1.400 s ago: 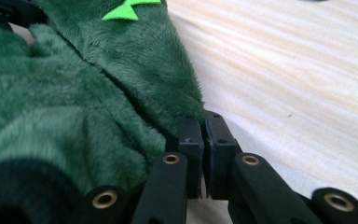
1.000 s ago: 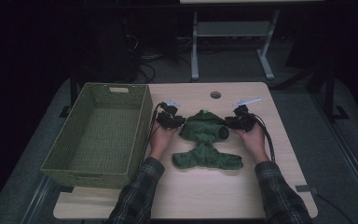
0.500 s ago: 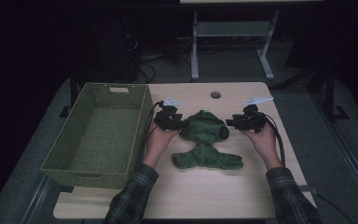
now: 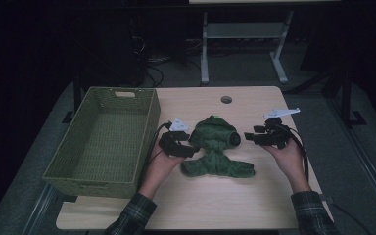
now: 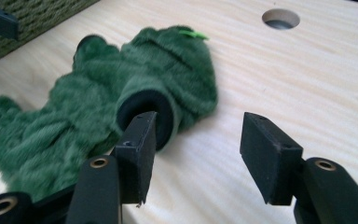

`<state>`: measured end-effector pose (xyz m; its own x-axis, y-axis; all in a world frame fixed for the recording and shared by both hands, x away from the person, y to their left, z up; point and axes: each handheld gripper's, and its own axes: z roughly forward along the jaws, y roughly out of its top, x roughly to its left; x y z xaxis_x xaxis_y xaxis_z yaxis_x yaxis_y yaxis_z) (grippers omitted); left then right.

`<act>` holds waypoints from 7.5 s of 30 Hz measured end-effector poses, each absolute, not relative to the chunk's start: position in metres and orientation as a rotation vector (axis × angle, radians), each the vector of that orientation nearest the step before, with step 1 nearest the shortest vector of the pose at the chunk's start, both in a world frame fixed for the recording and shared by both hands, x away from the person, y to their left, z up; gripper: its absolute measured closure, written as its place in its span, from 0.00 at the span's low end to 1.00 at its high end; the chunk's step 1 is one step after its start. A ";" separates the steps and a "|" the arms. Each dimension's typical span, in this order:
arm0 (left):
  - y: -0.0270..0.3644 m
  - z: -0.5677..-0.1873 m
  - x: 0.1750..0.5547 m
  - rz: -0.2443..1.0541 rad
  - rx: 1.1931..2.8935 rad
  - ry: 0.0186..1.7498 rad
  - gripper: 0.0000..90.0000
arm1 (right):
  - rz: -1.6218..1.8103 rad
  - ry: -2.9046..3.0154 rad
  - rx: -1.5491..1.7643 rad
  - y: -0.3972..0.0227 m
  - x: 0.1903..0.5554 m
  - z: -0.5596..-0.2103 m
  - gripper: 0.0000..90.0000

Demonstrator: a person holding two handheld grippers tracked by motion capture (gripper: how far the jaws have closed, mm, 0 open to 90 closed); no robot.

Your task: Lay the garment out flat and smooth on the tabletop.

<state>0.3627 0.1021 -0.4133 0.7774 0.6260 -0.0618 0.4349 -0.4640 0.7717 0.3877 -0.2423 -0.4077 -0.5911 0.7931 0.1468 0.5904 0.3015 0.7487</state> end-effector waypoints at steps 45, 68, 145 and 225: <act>0.132 -0.478 0.251 0.314 2.242 0.730 0.14 | 1.254 2.596 0.776 -0.099 0.316 -0.419 0.73; 0.133 -0.477 0.251 0.311 2.246 0.737 0.15 | 1.104 2.715 0.692 -0.042 0.326 -0.457 0.80; 0.132 -0.477 0.252 0.314 2.246 0.738 0.15 | 1.260 2.396 1.026 -0.163 0.347 -0.428 0.99; 0.133 -0.477 0.255 0.307 2.252 0.721 0.16 | 1.190 2.504 1.156 -0.257 0.280 -0.470 0.69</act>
<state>0.2546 0.1330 -0.4767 0.8133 0.5818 0.0024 0.4047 -0.5687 0.7161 0.2801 -0.2574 -0.4700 -0.6956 0.6931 0.1891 0.5845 0.3928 0.7100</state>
